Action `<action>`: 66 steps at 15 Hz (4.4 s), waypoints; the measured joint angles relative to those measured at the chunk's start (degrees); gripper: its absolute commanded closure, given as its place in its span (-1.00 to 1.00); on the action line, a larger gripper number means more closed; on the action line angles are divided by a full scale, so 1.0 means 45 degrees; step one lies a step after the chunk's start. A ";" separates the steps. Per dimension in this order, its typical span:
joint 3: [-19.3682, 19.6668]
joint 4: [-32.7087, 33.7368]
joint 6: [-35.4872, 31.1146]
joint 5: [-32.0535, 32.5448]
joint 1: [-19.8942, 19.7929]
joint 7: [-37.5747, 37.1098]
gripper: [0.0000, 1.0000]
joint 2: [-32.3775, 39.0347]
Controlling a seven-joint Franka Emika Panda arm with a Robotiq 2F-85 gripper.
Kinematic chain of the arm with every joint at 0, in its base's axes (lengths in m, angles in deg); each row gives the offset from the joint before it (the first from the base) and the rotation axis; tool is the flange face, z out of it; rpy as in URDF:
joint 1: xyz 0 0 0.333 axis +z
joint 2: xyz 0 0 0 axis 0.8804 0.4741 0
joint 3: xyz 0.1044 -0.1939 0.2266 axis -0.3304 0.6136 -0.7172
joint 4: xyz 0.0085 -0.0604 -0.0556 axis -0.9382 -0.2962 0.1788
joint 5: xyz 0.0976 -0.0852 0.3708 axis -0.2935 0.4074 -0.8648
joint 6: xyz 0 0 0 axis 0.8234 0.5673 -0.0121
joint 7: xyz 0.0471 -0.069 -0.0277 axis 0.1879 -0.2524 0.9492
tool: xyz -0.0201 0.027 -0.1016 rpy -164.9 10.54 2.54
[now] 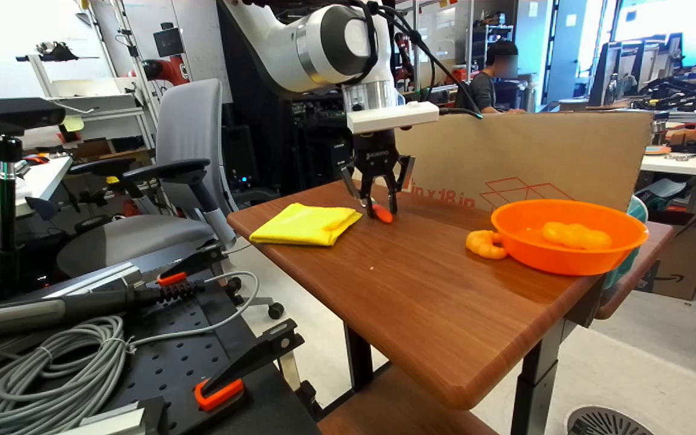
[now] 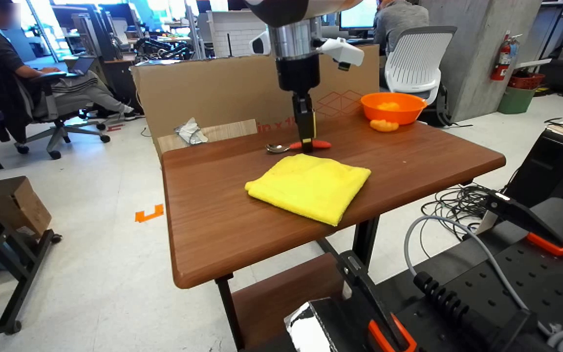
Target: Move the spoon to the right
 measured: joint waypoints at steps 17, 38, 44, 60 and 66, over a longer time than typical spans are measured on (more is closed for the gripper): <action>-0.0026 -0.0061 -0.0101 0.0050 -0.0123 0.0177 0.89 -0.0728; 0.0995 -0.3529 -0.2800 0.0277 -0.2656 0.3283 0.89 -0.1838; 0.1068 -0.4234 -0.3819 0.0273 -0.3220 0.3777 0.05 -0.2058; 0.0779 -0.4528 -0.3760 -0.0219 -0.3709 0.4482 -1.00 -0.2180; 0.0033 -0.4993 -0.3596 -0.1735 -0.4079 0.5256 -1.00 -0.3483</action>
